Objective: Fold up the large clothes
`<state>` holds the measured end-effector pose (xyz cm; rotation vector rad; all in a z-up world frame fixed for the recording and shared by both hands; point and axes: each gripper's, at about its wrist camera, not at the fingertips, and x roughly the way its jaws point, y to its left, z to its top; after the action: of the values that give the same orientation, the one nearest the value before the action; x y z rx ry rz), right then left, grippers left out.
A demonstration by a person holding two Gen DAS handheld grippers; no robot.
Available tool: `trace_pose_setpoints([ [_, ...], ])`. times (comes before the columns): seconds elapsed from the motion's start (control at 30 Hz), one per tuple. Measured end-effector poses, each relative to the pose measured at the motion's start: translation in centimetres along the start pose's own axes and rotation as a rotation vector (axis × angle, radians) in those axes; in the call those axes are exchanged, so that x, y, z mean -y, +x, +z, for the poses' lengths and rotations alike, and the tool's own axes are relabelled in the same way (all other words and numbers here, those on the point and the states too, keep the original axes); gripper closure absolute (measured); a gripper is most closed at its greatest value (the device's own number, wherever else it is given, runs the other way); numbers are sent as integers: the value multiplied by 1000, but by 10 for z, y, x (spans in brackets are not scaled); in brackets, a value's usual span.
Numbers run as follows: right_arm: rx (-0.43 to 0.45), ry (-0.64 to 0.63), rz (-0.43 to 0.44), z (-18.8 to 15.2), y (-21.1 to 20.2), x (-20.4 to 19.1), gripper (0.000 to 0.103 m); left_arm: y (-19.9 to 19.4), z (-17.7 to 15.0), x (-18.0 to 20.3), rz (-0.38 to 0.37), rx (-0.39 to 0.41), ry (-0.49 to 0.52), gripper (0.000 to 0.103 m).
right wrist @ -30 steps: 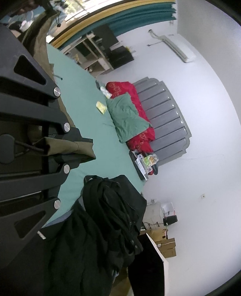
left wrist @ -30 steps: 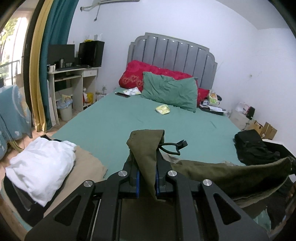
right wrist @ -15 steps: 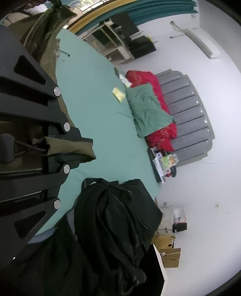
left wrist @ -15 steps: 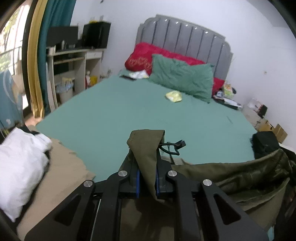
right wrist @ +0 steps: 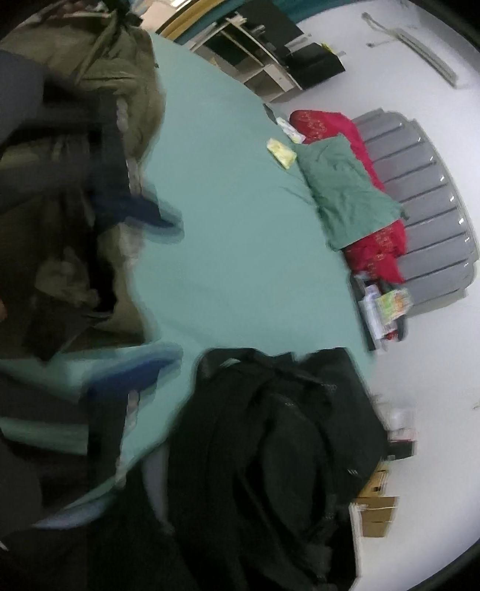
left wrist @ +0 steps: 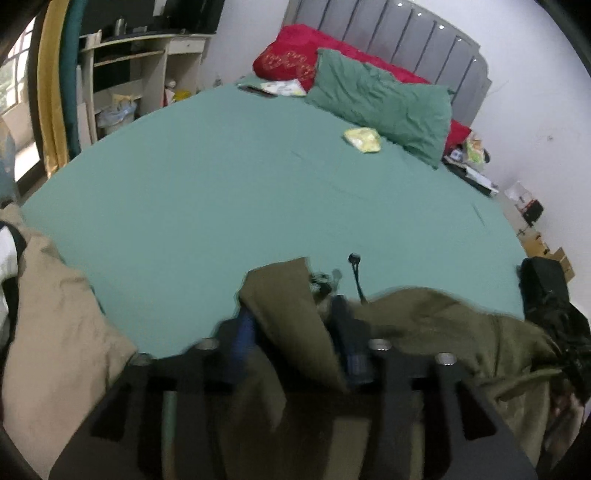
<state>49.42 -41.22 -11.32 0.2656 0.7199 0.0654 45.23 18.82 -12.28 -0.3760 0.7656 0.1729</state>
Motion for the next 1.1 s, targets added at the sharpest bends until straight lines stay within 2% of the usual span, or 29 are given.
trace_pose_setpoints([
  [0.03, 38, 7, 10, 3, -10, 5, 1, -7, 1, -1, -9, 12, 12, 43],
  [0.1, 43, 47, 49, 6, -20, 12, 1, -25, -2, -4, 7, 52, 33, 35],
  [0.2, 32, 74, 87, 1, -35, 16, 1, -55, -18, -14, 1, 79, 47, 33],
  [0.27, 6, 60, 103, -16, -48, 15, 1, -70, -32, -20, -7, 86, 65, 33],
  [0.33, -45, 42, 94, -39, -56, 13, 1, -83, -54, -27, 17, 83, 95, 32],
  [0.47, -155, 85, 106, -90, -72, 20, 1, -85, -106, -39, 37, -24, 147, 29],
  [0.53, -221, 131, 127, -117, -79, 25, 1, -80, -130, -41, 75, -79, 187, 29],
  [0.6, -281, 170, 169, -143, -83, 25, 1, -71, -151, -44, 121, -137, 219, 29],
  [0.63, -307, 189, 196, -156, -83, 24, 1, -69, -157, -46, 120, -155, 214, 29],
  [0.67, -314, 211, 218, -168, -85, 23, 6, -67, -164, -49, 105, -176, 184, 29],
  [0.7, -295, 210, 226, -176, -89, 20, 17, -68, -169, -53, 85, -187, 142, 32],
  [0.73, -284, 185, 243, -180, -92, 14, 30, -69, -172, -55, 53, -188, 113, 41],
  [0.77, -299, 188, 292, -183, -92, 11, 62, -70, -175, -55, -9, -198, 98, 73],
  [0.8, -302, 206, 303, -184, -94, 9, 72, -73, -176, -51, -19, -204, 110, 94],
  [0.9, -259, 142, 285, -179, -114, -2, 87, -99, -178, -29, 48, -137, 215, 100],
  [1.0, -227, 134, 278, -174, -137, -4, 90, -131, -177, -27, 46, -96, 197, 100],
  [1.1, -209, 122, 252, -177, -163, -4, 91, -161, -185, -27, 30, -104, 180, 100],
])
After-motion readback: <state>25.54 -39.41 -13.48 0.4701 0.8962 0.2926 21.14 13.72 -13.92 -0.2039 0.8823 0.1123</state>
